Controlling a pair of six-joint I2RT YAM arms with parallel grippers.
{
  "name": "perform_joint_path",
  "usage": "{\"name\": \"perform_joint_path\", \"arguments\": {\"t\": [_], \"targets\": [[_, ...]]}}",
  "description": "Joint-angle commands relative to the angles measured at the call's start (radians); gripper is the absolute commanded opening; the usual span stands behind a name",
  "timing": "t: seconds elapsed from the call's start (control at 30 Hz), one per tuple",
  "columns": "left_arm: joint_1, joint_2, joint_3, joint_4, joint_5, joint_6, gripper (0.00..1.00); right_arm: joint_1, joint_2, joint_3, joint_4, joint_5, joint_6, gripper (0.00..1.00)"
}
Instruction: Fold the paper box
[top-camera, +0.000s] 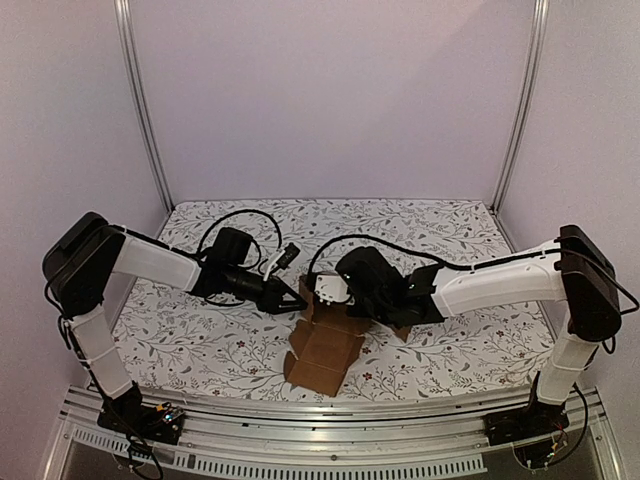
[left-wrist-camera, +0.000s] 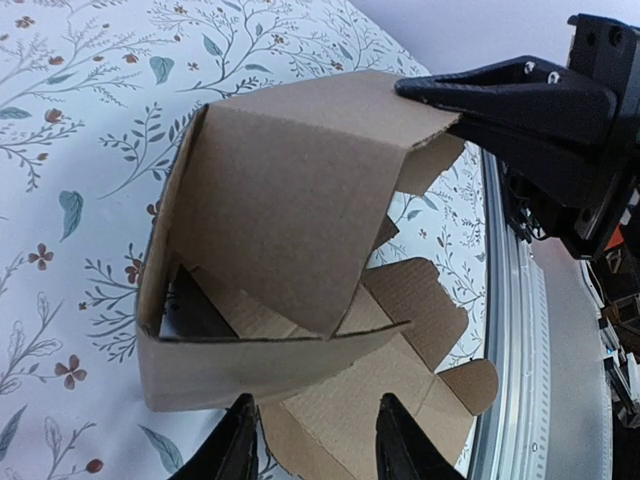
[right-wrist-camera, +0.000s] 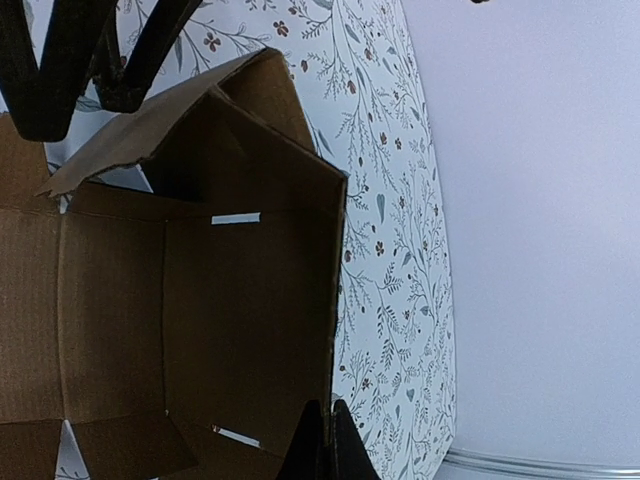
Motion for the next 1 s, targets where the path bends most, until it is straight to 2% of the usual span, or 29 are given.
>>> {"name": "perform_joint_path", "arguments": {"t": [0.0,0.37,0.63,0.97], "targets": [[-0.014,0.021,0.021,-0.018,-0.005,0.016,0.4,0.004,0.037,-0.031,-0.02,0.03,-0.003,0.0],[-0.014,0.013,0.025,-0.028,-0.064,0.021,0.38,0.031,0.037,-0.069,0.013,0.053,-0.02,0.0],[0.0,-0.061,0.026,-0.087,-0.095,0.024,0.38,0.053,0.007,-0.126,0.094,0.078,-0.037,0.0],[0.002,-0.198,-0.028,-0.084,-0.134,-0.028,0.4,0.06,-0.05,-0.194,0.236,0.082,-0.166,0.0]]}}
